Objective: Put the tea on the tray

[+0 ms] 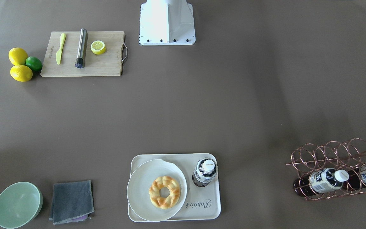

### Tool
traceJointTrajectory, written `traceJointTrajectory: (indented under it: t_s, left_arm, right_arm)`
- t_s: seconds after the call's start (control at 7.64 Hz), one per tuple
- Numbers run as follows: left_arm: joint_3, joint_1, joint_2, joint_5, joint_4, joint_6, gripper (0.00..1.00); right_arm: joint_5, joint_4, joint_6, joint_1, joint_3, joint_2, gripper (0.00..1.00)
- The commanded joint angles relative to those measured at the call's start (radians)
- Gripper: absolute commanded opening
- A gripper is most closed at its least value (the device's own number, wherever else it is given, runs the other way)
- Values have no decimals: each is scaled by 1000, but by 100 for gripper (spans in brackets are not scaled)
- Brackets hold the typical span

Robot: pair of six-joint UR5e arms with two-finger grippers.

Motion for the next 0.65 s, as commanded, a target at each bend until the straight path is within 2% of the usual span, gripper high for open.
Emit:
traceJointTrajectory:
  t_s: [0.0,0.52]
  left_arm:
    - [0,-5,2,3,-4,1,98]
    - [1,-5,2,-1,-2,1,98]
  right_arm:
    - [73,13,-1,0,5,-26,100]
    - [67,13,-3,0,2,-26,100]
